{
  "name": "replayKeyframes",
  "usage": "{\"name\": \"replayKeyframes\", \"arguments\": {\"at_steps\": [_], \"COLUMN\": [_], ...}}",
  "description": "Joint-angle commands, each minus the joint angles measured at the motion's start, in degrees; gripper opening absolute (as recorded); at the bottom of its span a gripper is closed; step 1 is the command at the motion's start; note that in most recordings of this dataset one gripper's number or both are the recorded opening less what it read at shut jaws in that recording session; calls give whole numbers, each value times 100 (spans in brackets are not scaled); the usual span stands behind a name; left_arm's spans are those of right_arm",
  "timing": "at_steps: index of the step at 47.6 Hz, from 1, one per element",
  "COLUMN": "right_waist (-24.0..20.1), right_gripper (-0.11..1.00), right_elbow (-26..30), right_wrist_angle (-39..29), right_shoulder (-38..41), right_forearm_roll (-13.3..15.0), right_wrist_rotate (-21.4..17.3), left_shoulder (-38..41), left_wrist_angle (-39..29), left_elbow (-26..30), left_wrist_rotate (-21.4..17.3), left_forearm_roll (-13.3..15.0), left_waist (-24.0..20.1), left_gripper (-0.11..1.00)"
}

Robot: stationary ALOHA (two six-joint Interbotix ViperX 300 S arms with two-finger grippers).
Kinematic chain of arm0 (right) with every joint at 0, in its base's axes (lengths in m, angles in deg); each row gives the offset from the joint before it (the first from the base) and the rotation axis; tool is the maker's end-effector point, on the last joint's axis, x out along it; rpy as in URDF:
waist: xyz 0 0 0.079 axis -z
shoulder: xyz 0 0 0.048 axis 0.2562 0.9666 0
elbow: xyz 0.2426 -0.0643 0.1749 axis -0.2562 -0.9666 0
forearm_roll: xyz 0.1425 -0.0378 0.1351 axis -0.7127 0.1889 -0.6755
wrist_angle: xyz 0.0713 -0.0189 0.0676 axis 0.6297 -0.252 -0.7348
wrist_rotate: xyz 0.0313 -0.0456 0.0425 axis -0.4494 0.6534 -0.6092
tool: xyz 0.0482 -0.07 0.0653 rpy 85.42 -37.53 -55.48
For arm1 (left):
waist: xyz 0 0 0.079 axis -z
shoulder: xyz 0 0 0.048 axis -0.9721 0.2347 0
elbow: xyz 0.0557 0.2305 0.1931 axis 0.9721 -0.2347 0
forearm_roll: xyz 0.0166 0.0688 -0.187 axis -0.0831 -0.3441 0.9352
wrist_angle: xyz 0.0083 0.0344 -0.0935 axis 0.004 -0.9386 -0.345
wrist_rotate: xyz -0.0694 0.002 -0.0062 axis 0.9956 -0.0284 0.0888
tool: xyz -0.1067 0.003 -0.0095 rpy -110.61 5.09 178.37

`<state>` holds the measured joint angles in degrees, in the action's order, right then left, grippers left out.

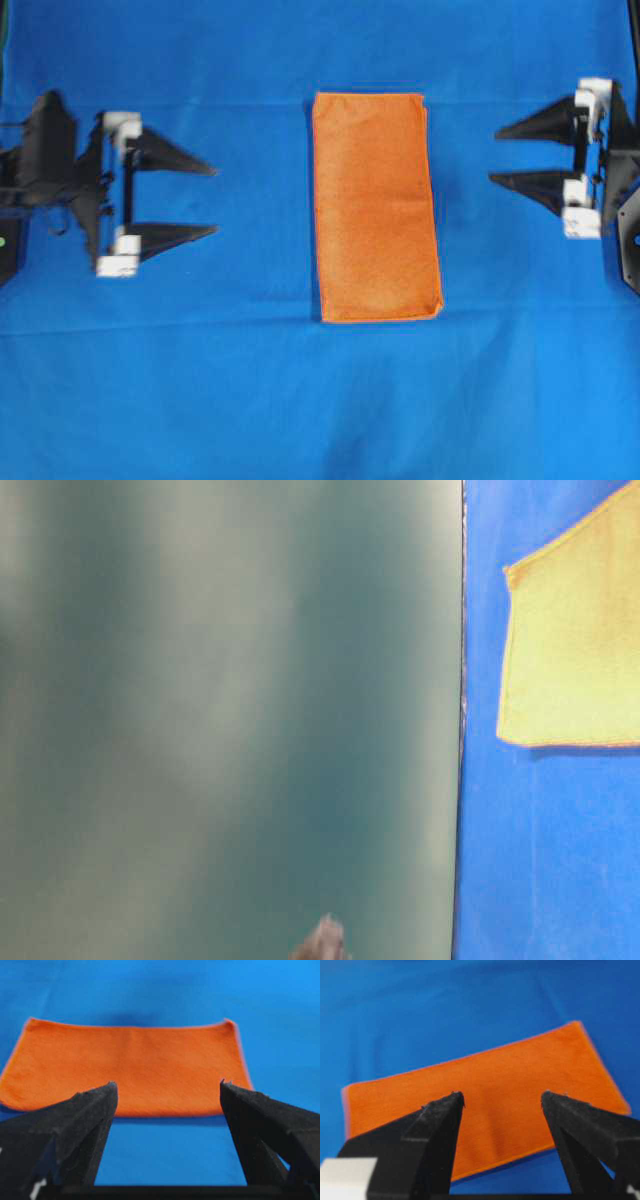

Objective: Fold the orange towel.
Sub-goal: 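Pinch the top corners of the vertical strip with both grippers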

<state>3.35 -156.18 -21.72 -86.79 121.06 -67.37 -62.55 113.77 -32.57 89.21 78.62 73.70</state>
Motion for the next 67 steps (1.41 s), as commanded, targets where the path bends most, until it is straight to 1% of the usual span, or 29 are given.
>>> {"name": "replayKeyframes", "arguments": {"at_steps": [1, 4, 11, 22, 29, 39, 45, 49, 53, 55, 57, 59, 62, 64, 67], "right_waist": [246, 439, 861, 1178, 1371, 1415, 1415, 1424, 1433, 1433, 1433, 1433, 1424, 1415, 1389], "right_gripper": [65, 65, 65, 65, 65, 65, 65, 65, 63, 62, 58, 52, 38, 28, 10], "right_elbow": [325, 413, 624, 1292, 1696, 2101, 2197, 2232, 2232, 2224, 2215, 2206, 2171, 2145, 2109], "right_wrist_angle": [-202, -299, -316, -352, -325, -281, -255, -272, -281, -290, -308, -325, -316, -308, -299], "right_shoulder": [352, 615, 1336, 2707, 3498, 4324, 4597, 4720, 4852, 4922, 4957, 4983, 4975, 4957, 4948], "right_forearm_roll": [0, 18, 44, 255, 360, 396, 396, 369, 334, 308, 281, 272, 264, 255, 255], "right_wrist_rotate": [35, 44, 44, 62, 62, 70, 62, 53, 53, 53, 53, 53, 44, 35, 44], "left_shoulder": [466, 896, 1644, 2751, 3261, 3946, 4271, 4421, 4544, 4579, 4632, 4658, 4685, 4685, 4685], "left_wrist_angle": [-26, -132, -246, -246, -237, -237, -246, -246, -246, -246, -246, -246, -290, -325, -369], "left_elbow": [501, 844, 1433, 2136, 2417, 2769, 2927, 2988, 3023, 3032, 3032, 3015, 3006, 2997, 2997], "left_wrist_rotate": [-9, -18, -18, -9, -9, -9, -9, -9, -9, -9, -9, -18, -26, -35, -35], "left_forearm_roll": [9, 9, 9, 9, 9, 9, 9, 9, 9, 9, 0, 0, -18, -26, -26], "left_waist": [-255, -457, -888, -1406, -1652, -1934, -2013, -2030, -2030, -2030, -2030, -2030, -2030, -2030, -2030], "left_gripper": [78, 77, 77, 77, 77, 77, 77, 75, 67, 59, 50, 41, 27, 20, 9]}}
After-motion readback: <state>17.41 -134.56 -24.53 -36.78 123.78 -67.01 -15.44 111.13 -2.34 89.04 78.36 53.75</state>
